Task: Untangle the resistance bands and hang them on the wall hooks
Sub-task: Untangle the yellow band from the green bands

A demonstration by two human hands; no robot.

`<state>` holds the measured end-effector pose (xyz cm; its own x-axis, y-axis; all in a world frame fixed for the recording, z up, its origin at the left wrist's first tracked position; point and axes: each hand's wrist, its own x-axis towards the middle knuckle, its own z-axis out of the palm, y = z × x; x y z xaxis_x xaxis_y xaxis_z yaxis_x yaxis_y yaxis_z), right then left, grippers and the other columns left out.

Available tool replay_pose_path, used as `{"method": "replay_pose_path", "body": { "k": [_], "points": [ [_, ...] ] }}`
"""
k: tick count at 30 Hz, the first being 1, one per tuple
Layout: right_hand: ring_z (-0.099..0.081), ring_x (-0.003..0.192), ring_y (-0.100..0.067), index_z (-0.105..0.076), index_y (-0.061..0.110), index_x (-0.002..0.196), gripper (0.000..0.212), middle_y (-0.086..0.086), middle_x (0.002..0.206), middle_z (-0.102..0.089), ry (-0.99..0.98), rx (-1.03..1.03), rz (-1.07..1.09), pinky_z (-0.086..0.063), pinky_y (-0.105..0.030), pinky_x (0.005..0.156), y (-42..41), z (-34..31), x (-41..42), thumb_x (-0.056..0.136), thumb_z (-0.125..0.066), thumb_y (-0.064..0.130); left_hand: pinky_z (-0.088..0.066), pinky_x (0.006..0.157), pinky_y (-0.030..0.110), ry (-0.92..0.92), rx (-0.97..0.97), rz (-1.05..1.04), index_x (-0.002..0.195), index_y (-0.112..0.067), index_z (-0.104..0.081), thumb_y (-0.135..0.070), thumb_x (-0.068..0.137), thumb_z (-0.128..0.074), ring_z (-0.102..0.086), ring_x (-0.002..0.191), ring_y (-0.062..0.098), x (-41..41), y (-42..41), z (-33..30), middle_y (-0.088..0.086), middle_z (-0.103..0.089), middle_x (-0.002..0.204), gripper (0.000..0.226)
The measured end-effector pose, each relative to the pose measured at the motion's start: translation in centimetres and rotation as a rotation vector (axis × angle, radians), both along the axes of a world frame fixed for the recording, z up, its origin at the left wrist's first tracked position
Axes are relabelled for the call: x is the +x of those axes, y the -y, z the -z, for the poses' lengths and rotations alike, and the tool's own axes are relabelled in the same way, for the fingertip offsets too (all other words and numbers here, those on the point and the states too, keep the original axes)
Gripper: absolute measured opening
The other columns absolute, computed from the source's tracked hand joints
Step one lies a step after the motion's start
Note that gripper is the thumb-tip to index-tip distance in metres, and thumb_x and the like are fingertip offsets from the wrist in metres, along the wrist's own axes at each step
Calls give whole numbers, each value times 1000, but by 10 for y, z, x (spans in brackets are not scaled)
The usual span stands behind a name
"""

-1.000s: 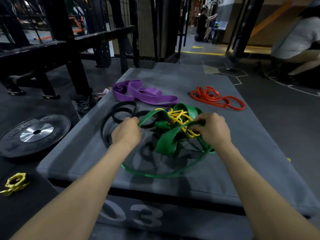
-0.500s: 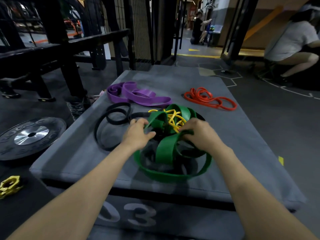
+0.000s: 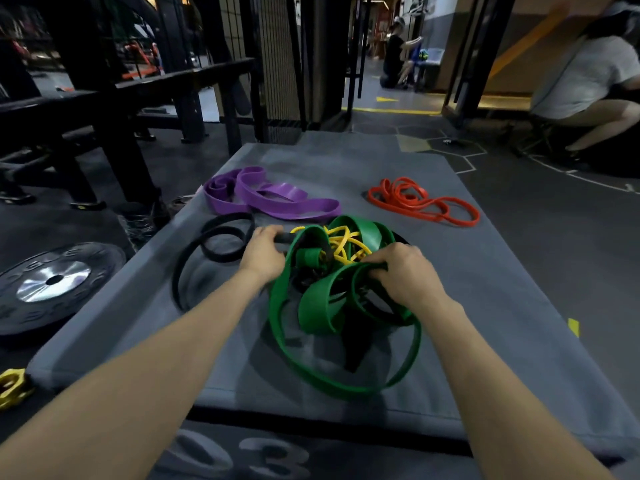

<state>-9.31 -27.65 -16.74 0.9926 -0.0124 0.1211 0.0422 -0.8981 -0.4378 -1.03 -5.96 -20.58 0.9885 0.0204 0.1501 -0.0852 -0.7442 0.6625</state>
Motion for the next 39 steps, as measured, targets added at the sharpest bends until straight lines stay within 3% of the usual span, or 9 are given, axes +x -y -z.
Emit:
{"method": "replay_pose_path", "body": {
  "k": [3,6,12,18,24,28,32,35,39],
  "points": [
    [-57,110,-28,-69,29,110,29,-5,118,-65,-19,-9,-4,-50,-36,87,-1,1,4,85,-61,14,-20,116,35,-92,250,211,145,-10,-27,-11,83,-63,-29,139,27,18,7,-9,13,-31,148,71],
    [-57,111,-27,-68,29,111,31,-4,118,-65,-12,-18,-10,-50,-35,88,-1,1,5,85,-61,14,-18,115,49,-272,395,310,145,-23,-26,-28,89,-58,-36,135,24,28,5,-8,6,-44,142,65],
    [-58,107,-30,-70,27,108,29,-9,114,-66,19,8,-5,-51,-38,84,-10,-2,0,83,-62,14,-31,108,40,-274,488,298,124,-18,-52,-44,92,-49,-51,119,21,7,-18,0,6,-58,125,42],
    [-55,107,-35,-70,22,109,34,-14,110,-64,168,-14,178,-49,-38,77,-4,-9,-7,82,-56,8,-44,88,38,-156,432,40,121,-19,-39,-36,89,-50,-56,112,33,-9,-25,-3,11,-58,123,38],
    [-55,105,-34,-69,15,108,28,-13,109,-60,195,-91,242,-47,-36,70,-1,-11,-10,86,-54,5,-36,107,43,-138,345,150,145,-19,-23,-23,82,-60,-39,131,32,14,-12,-10,12,-32,144,73],
    [-56,105,-31,-70,19,106,27,-9,111,-61,151,-87,208,-49,-37,72,0,-9,-7,86,-55,7,-29,112,46,-233,413,320,147,-30,-17,-42,68,-65,-28,139,24,34,-3,2,8,-32,149,93],
    [-54,108,-29,-70,23,107,29,-7,112,-62,135,-86,184,-49,-36,74,2,-6,-4,86,-54,10,-26,112,40,-235,611,325,147,-20,-14,-33,85,-60,-32,135,30,42,8,3,12,-33,146,78],
    [-51,115,-26,-66,24,115,32,-6,117,-61,135,-60,182,-49,-36,78,3,-4,-2,88,-55,12,-27,107,35,-262,720,312,133,-9,-38,-24,90,-53,-38,127,32,41,12,0,14,-44,136,48],
    [-49,118,-25,-64,25,119,34,-5,118,-60,139,-52,181,-48,-35,78,2,-5,-3,89,-55,13,-46,88,37,-178,614,220,102,-9,-61,-10,86,-51,-58,106,32,36,6,-25,14,-64,112,18]
  ]
}}
